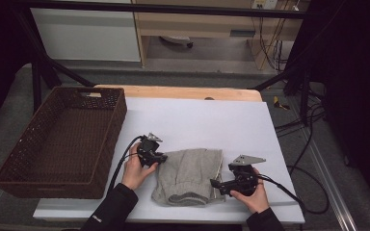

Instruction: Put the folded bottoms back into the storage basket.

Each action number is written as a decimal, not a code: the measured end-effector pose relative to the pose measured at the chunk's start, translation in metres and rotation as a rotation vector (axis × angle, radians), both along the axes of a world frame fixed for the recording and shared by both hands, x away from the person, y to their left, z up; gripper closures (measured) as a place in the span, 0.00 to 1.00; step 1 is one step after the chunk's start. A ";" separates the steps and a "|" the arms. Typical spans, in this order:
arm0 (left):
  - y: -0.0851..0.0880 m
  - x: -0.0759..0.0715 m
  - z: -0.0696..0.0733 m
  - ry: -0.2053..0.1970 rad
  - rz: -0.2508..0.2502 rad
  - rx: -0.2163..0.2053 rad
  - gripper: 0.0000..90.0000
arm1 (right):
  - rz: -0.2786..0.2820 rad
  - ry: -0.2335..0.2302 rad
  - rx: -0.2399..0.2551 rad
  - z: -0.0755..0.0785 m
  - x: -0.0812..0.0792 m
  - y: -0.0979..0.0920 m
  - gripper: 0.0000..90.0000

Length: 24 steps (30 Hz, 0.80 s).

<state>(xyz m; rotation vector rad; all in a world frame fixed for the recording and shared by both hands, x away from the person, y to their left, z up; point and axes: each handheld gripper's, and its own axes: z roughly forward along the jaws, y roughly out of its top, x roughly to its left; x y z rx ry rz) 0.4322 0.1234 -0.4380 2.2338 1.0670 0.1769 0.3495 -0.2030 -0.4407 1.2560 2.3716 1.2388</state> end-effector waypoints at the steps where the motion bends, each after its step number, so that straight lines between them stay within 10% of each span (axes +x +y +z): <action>1: 0.000 0.000 0.000 0.000 -0.002 -0.002 0.86 | 0.000 -0.003 -0.005 0.000 0.001 0.001 0.02; 24: -0.001 -0.003 -0.002 -0.030 -0.006 0.008 0.85 | -0.026 0.060 -0.047 -0.012 0.006 0.015 0.23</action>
